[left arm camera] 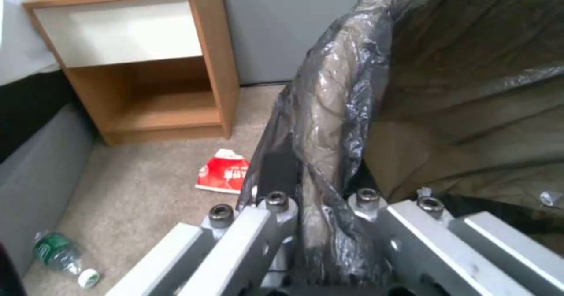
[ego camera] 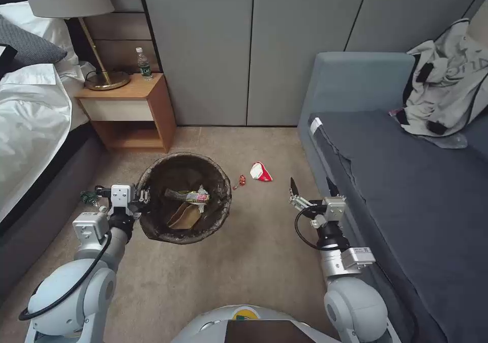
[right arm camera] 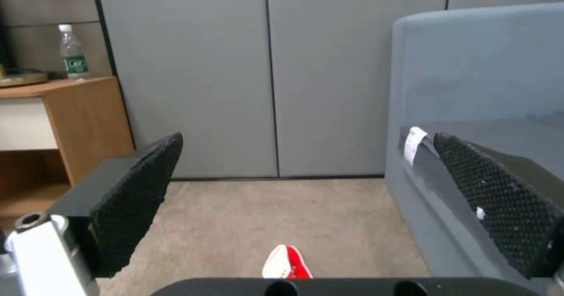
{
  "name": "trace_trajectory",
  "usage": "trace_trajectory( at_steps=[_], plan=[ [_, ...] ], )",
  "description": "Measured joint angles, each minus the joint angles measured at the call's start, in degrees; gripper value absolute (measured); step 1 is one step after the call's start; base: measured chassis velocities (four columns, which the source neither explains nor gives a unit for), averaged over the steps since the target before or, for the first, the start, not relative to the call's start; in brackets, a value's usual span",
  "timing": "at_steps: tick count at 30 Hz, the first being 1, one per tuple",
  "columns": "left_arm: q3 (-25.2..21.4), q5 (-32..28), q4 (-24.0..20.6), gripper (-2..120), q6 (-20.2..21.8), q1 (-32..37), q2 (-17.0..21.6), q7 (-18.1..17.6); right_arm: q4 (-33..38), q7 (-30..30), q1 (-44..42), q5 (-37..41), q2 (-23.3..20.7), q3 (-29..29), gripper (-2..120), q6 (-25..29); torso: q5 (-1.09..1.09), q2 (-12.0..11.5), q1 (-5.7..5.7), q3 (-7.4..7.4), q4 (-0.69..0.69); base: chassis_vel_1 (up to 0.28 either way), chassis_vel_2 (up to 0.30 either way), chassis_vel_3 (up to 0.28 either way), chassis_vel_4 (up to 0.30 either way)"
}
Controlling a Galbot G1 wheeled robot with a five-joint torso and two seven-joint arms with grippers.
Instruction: Pick up the trash bin, then pick up the garbage from the floor and place it into the trash bin.
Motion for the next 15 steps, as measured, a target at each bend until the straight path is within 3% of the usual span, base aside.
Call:
trace_trajectory(
  at_steps=[15],
  plan=[
    [-0.1,-0.2,0.0,4,0.1,0.0,0.0,0.0,-0.4,0.0,0.4,-0.1,0.2,-0.4,100,-0.1,0.0,0.0,0.0,0.0,0.0,-0.092,0.097,0.095,-0.098]
  ],
)
